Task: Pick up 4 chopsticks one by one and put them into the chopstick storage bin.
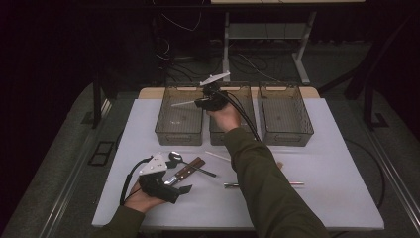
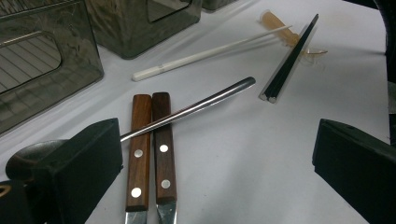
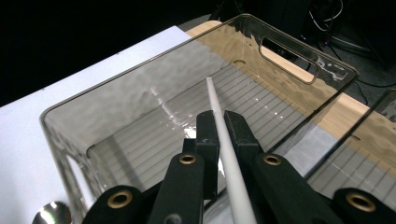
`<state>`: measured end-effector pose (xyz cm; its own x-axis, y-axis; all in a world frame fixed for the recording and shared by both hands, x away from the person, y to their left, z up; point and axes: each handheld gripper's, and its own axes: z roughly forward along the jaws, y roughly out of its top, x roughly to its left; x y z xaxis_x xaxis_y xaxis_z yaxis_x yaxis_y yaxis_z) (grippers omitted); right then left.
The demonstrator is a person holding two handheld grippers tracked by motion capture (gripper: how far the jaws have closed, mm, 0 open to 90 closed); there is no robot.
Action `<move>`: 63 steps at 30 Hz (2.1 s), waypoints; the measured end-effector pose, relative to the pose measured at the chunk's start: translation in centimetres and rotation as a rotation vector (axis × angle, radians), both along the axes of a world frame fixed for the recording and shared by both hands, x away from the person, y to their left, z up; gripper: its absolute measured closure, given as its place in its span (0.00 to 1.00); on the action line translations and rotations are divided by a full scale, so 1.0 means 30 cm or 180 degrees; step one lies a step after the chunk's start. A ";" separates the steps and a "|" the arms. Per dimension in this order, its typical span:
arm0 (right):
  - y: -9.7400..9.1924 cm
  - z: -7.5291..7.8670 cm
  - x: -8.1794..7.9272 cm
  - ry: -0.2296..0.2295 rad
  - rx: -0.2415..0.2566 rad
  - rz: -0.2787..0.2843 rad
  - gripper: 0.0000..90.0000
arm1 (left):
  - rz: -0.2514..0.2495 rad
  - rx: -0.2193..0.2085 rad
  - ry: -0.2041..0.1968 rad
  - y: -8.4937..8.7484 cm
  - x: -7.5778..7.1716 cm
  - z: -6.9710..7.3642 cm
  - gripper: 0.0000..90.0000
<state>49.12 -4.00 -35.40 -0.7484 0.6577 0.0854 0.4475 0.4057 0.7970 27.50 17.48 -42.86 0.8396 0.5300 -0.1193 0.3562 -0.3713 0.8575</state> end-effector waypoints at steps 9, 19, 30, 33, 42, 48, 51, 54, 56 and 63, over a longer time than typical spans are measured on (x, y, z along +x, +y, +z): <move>0.063 -0.022 0.030 -0.0017 -0.0051 -0.0077 0.95 | -0.0008 -0.0014 -0.0017 0.000 -0.001 0.001 0.00; 0.096 -0.042 0.027 0.0073 -0.0140 -0.0077 0.94 | -0.0021 -0.0005 -0.0015 -0.001 -0.001 0.002 0.00; 0.106 -0.062 0.008 0.0340 -0.0276 0.0044 0.91 | -0.0025 0.0011 -0.0018 -0.002 0.000 0.003 0.00; 0.117 -0.072 0.003 0.0406 -0.0271 0.0111 0.87 | -0.0024 0.0009 -0.0019 -0.002 0.000 0.003 0.00; 0.121 -0.062 -0.007 0.0449 -0.0196 0.0156 0.62 | -0.0028 0.0010 -0.0023 0.000 0.000 0.004 0.00; 0.105 -0.042 -0.017 0.0422 -0.0138 0.0149 0.56 | -0.0027 0.0016 -0.0035 0.000 0.000 0.004 0.00; 0.094 -0.028 -0.029 0.0417 -0.0087 0.0206 0.55 | -0.0023 0.0016 -0.0030 0.000 0.000 0.004 0.00; 0.078 -0.011 -0.046 0.0399 -0.0068 0.0241 0.53 | -0.0018 0.0013 -0.0025 0.001 -0.001 0.005 0.00; 0.062 -0.002 -0.053 0.0402 -0.0030 0.0278 0.52 | -0.0020 0.0018 -0.0043 0.003 0.000 0.005 0.00; -0.009 0.026 -0.093 0.0324 0.0089 0.0330 0.46 | 0.0009 -0.0026 -0.0036 0.002 -0.001 0.003 0.00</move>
<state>46.34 -4.28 -34.62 -0.7988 0.5736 0.1815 0.4835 0.4323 0.7612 27.48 17.53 -42.76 0.8394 0.5314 -0.1140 0.3474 -0.3634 0.8644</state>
